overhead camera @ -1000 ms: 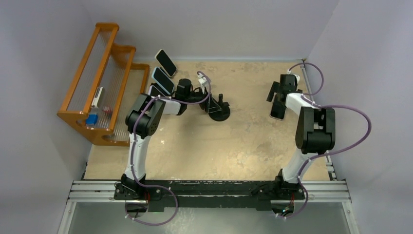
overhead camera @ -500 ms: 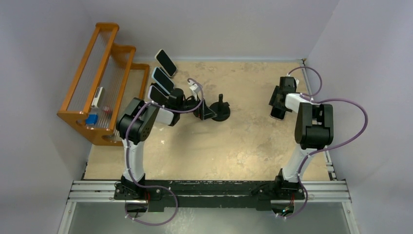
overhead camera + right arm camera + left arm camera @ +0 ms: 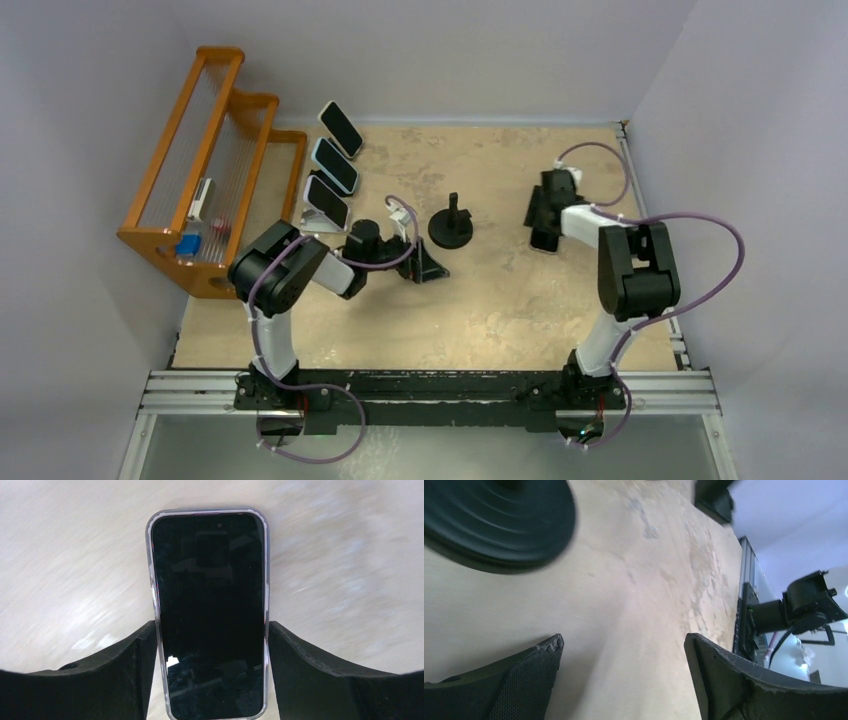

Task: Place the phone on the phone stand
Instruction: Place the phone stand at the center of the board.

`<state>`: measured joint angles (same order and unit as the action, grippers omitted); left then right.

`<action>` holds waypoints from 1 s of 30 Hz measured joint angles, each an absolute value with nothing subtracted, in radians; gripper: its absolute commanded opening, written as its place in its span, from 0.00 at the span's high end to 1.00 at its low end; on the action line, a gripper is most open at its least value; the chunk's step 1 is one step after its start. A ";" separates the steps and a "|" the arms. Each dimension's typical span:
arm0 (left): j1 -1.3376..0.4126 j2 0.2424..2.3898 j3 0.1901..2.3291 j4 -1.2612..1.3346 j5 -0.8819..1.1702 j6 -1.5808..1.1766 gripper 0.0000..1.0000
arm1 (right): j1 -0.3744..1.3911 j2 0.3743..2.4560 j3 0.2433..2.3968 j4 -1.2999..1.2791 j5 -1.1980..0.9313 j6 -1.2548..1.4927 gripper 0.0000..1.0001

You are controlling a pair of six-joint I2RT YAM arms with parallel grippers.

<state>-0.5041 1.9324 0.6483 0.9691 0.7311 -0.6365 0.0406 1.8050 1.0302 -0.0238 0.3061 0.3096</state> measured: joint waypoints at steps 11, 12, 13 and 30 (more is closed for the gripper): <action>-0.663 1.878 0.470 1.144 0.551 -0.776 0.08 | 0.366 1.501 0.701 0.072 0.169 0.557 0.58; -0.665 1.878 0.464 1.155 0.536 -0.785 0.07 | 0.366 1.463 0.667 0.075 0.142 0.587 0.59; -0.671 1.878 0.459 1.164 0.521 -0.794 0.07 | 0.367 1.431 0.639 0.080 0.119 0.612 0.60; -0.892 2.004 0.614 1.173 0.355 -0.828 0.36 | 0.458 1.245 0.457 0.144 -0.022 0.884 0.59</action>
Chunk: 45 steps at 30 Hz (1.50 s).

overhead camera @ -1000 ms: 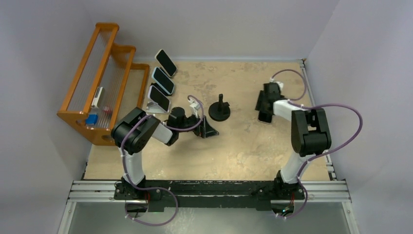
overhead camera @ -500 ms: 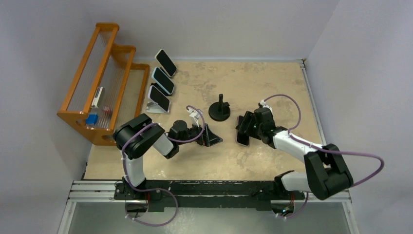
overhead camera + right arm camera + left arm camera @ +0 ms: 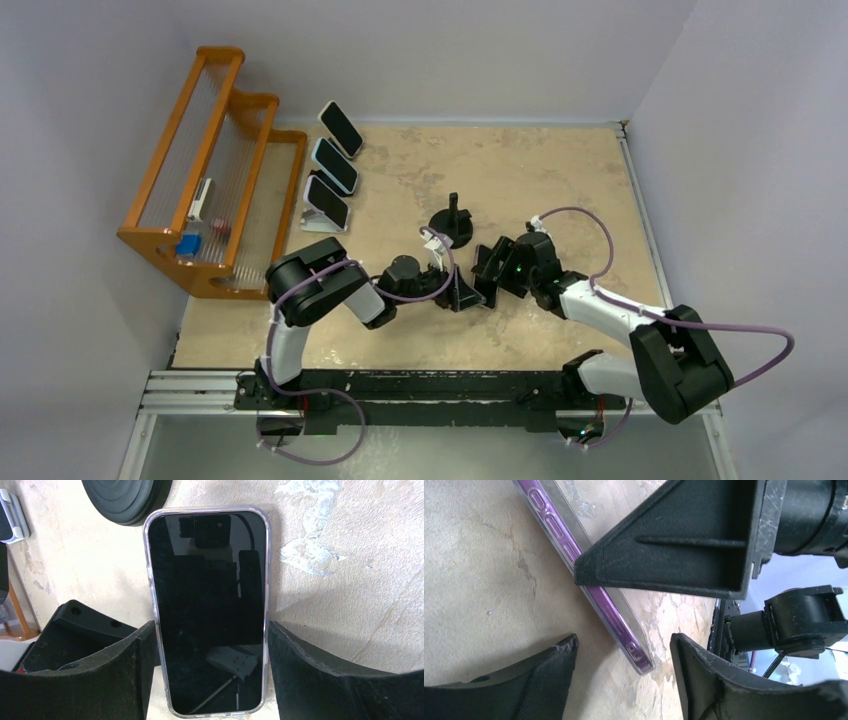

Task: Place the phone on the phone stand
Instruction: Place the phone stand at the center of the board.

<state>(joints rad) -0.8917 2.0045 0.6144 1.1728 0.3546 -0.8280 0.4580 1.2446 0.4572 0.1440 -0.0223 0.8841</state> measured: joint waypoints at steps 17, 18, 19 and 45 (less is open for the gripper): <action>-0.910 2.117 0.699 1.203 0.331 -0.941 1.00 | 0.484 1.180 0.450 0.124 0.026 0.907 0.44; -0.909 2.120 0.699 1.209 0.332 -0.940 1.00 | 0.485 1.178 0.450 0.122 0.028 0.908 0.32; -0.909 2.121 0.698 1.213 0.332 -0.937 1.00 | 0.485 1.176 0.450 0.121 0.028 0.908 0.12; -0.813 1.426 0.575 0.451 0.736 -0.188 1.00 | 0.496 0.661 0.923 -0.068 -0.047 0.252 0.01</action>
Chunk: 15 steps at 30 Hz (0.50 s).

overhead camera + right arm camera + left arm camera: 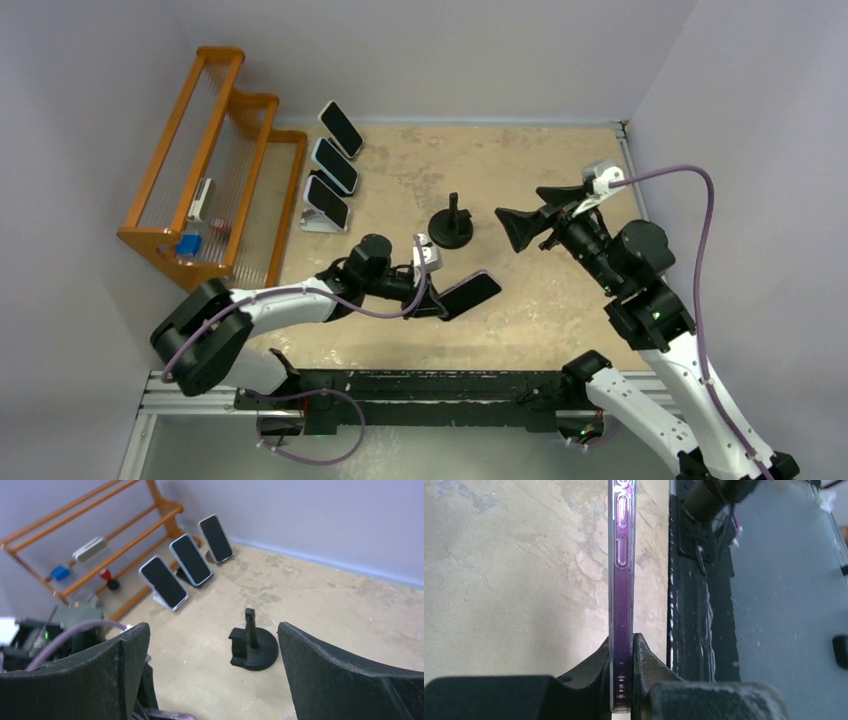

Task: Place the phone on the phone stand
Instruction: Place the phone stand at the center of the board.

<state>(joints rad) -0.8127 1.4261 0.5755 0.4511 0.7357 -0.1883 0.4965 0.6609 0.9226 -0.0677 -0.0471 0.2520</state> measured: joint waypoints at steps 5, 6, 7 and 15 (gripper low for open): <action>-0.703 1.288 0.585 0.258 0.868 -0.019 1.00 | 0.496 0.759 1.040 -0.173 -0.289 0.126 0.01; -0.683 1.275 0.589 0.244 0.886 0.002 1.00 | 0.496 0.784 1.067 -0.199 -0.364 0.103 0.01; -0.656 1.265 0.601 0.222 0.913 0.026 1.00 | 0.496 0.804 1.089 -0.216 -0.410 0.084 0.02; -0.589 1.369 0.827 0.048 1.087 0.163 1.00 | 0.506 0.970 1.253 -0.332 -0.630 -0.036 0.09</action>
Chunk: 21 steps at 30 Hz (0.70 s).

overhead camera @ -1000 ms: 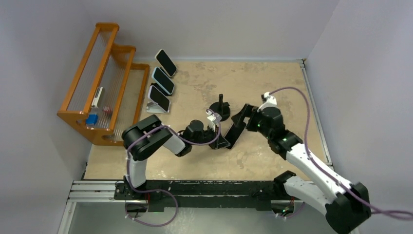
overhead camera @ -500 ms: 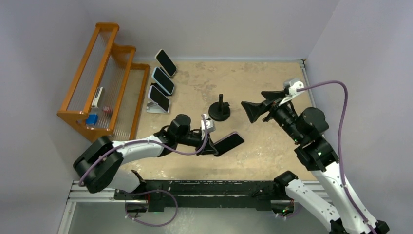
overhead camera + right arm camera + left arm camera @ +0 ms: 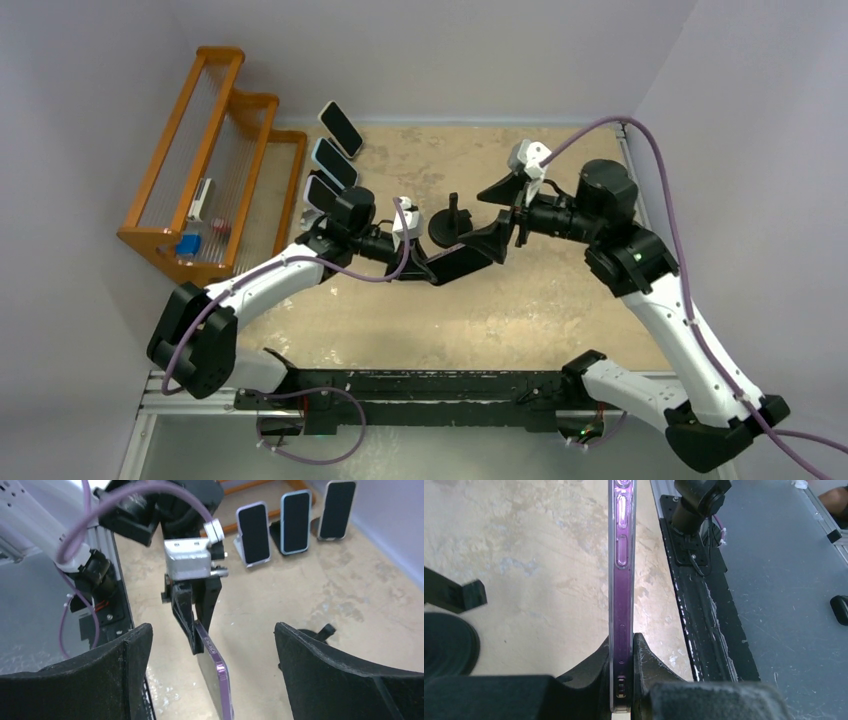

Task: Place the phone on the phone stand
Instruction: Place the phone stand at the center of the board.

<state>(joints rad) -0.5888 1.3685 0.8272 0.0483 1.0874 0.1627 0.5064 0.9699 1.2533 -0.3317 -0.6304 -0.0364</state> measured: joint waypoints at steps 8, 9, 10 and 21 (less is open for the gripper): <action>-0.548 1.372 0.882 -0.005 1.154 0.228 1.00 | 0.516 1.092 1.253 -0.412 -0.664 -0.068 0.13; -0.541 1.372 0.882 -0.008 1.159 0.230 1.00 | 0.516 1.101 1.253 -0.417 -0.664 -0.069 0.14; -0.536 1.372 0.881 -0.009 1.164 0.231 1.00 | 0.517 1.108 1.253 -0.418 -0.664 -0.069 0.16; -0.496 1.372 0.855 0.007 1.201 0.255 1.00 | 0.529 1.225 1.251 -0.479 -0.673 -0.078 0.23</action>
